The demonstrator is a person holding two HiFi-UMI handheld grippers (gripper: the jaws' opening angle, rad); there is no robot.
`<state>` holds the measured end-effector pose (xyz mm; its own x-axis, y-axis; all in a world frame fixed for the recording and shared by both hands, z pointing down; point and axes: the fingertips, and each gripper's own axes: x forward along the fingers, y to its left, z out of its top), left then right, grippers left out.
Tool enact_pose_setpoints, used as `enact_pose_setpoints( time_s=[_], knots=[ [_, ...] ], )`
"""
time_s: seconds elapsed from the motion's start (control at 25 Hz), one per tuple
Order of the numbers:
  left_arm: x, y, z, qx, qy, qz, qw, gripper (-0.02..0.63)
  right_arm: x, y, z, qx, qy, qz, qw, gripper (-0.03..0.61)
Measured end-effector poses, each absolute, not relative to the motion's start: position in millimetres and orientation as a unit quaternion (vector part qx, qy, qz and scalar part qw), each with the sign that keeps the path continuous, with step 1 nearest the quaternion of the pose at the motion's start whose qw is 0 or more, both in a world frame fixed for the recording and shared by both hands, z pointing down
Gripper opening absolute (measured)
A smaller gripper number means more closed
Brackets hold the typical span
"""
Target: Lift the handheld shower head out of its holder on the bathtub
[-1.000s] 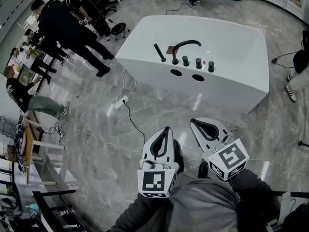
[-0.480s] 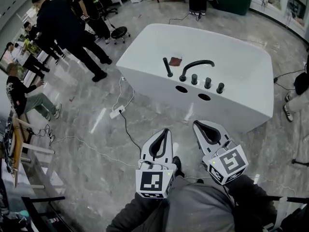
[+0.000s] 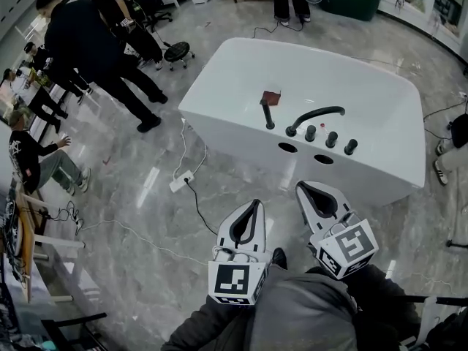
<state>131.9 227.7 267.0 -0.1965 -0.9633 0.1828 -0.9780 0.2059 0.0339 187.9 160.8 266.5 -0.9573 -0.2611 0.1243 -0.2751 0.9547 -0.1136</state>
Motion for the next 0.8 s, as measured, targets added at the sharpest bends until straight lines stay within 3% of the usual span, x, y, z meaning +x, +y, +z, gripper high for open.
enact_pose_setpoints(
  time_s=[0.8],
  knots=[
    [35,164,276,0.616,-0.781,0.048,0.091,0.003,93,97,276,0.127,-0.988,0.061,0.056,0.005]
  ],
)
